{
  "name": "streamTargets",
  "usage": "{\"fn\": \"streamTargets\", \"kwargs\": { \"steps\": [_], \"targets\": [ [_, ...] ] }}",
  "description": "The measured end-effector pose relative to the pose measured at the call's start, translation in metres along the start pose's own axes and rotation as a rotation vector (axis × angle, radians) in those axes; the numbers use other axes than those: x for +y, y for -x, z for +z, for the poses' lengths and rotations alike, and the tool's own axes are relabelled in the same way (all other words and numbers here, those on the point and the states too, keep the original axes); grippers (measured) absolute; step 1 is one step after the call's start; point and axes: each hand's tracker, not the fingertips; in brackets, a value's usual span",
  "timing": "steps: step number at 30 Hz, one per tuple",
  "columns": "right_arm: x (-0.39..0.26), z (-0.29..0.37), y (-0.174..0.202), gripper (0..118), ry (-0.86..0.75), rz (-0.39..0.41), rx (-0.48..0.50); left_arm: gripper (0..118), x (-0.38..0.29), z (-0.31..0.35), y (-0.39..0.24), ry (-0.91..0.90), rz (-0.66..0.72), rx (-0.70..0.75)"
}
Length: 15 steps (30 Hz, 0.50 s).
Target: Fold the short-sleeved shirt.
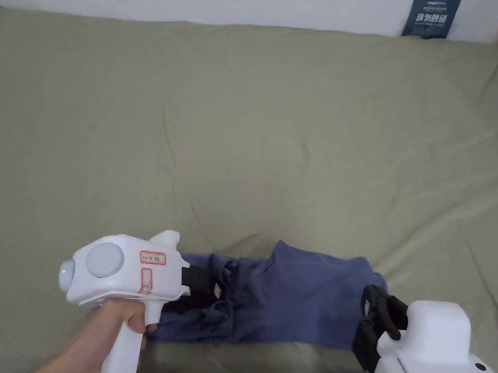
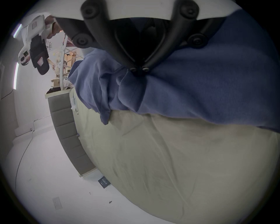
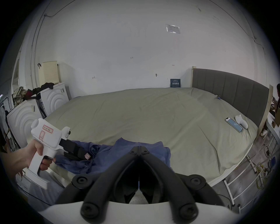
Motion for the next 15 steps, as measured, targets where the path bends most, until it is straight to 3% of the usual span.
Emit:
{"fn": "streamTargets", "kwargs": {
  "steps": [6,10,13,15],
  "targets": [
    [0.005,-0.004,0.015,2,-0.004,-0.003,0.024,0,0.004,0.098,-0.002,-0.107,-0.111,0.058],
    [0.009,-0.008,0.031,2,-0.012,0.037,0.064,0,0.003,0.167,0.038,-0.200,-0.048,0.158],
    [0.010,-0.009,0.040,2,-0.012,0.050,0.077,0,-0.001,0.179,0.065,-0.198,0.010,0.229],
    [0.010,-0.009,0.044,2,-0.005,0.056,0.080,1,-0.002,0.175,0.082,-0.184,0.049,0.158]
  ]
}}
